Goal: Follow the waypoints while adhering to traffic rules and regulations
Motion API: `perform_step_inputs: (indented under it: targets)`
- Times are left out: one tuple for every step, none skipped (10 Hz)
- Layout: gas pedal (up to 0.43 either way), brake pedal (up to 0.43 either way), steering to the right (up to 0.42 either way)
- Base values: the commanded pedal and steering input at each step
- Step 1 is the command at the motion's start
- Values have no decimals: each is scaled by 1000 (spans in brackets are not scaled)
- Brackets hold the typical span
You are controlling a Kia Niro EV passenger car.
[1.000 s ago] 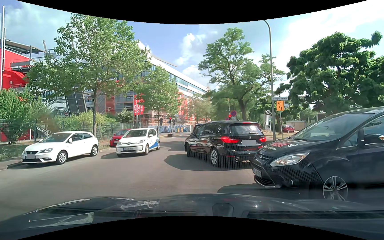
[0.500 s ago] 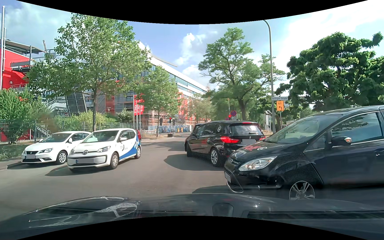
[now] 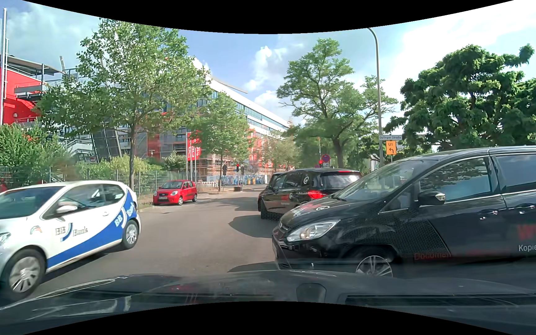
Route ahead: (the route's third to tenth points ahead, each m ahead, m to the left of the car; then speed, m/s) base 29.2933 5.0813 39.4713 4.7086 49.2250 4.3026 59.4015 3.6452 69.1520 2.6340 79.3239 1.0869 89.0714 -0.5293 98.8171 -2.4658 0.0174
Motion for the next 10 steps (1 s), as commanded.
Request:
perform_step_inputs:
  targets:
    - [0,323,0]
    - [0,323,0]
    - [0,323,0]
    - [0,323,0]
    - [0,323,0]
    - [0,323,0]
    - [0,323,0]
    - [0,323,0]
    - [0,323,0]
    - [0,323,0]
